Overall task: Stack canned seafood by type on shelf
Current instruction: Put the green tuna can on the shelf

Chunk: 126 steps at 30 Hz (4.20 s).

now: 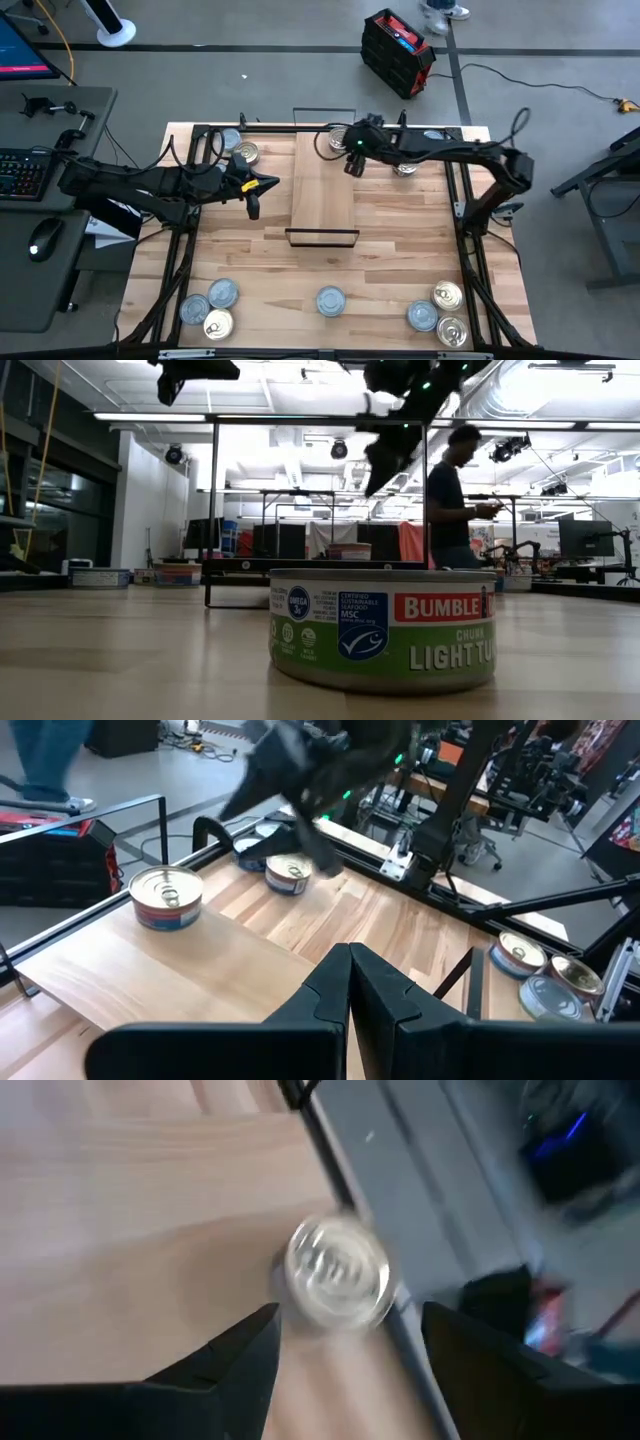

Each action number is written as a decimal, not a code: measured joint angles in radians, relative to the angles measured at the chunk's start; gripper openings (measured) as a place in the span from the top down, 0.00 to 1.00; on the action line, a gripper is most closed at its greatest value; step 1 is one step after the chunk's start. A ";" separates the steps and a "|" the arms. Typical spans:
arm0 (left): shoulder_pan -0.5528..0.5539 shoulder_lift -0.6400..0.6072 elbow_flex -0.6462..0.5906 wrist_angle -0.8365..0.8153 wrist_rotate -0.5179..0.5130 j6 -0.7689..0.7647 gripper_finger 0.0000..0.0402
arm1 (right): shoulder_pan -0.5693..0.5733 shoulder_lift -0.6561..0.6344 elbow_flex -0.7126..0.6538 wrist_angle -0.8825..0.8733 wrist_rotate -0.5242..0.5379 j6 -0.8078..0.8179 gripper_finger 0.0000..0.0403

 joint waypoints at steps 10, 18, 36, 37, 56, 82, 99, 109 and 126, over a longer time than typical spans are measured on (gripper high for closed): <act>0.000 0.000 0.000 -0.025 0.009 -0.012 1.00 | -0.037 -0.317 -0.388 -0.135 -0.124 0.486 0.97; 0.032 0.026 0.000 -0.006 0.029 -0.025 1.00 | -0.246 -0.383 -0.558 0.032 -0.090 0.830 0.99; -0.153 0.148 0.000 0.002 0.284 -0.389 1.00 | -0.164 -0.501 -0.490 -0.127 -0.419 0.481 1.00; -0.189 0.159 0.000 -0.017 0.266 -0.418 1.00 | -0.129 -0.529 -0.490 -0.144 -0.452 0.485 1.00; -0.489 0.527 0.000 0.088 0.289 0.084 1.00 | 0.839 -0.208 -0.446 0.129 -0.247 1.313 1.00; -0.432 1.049 0.231 0.556 0.273 0.226 1.00 | 0.900 0.327 -0.018 0.014 -0.306 1.059 1.00; -0.432 1.061 0.237 0.412 0.269 0.126 1.00 | 0.904 0.375 -0.029 0.179 -0.305 0.956 1.00; -0.434 1.056 0.238 0.327 0.274 0.133 1.00 | 0.902 0.356 0.032 0.166 -0.244 0.952 1.00; -0.426 1.069 0.231 0.288 0.251 0.122 1.00 | 0.852 0.350 0.116 0.206 -0.230 0.794 1.00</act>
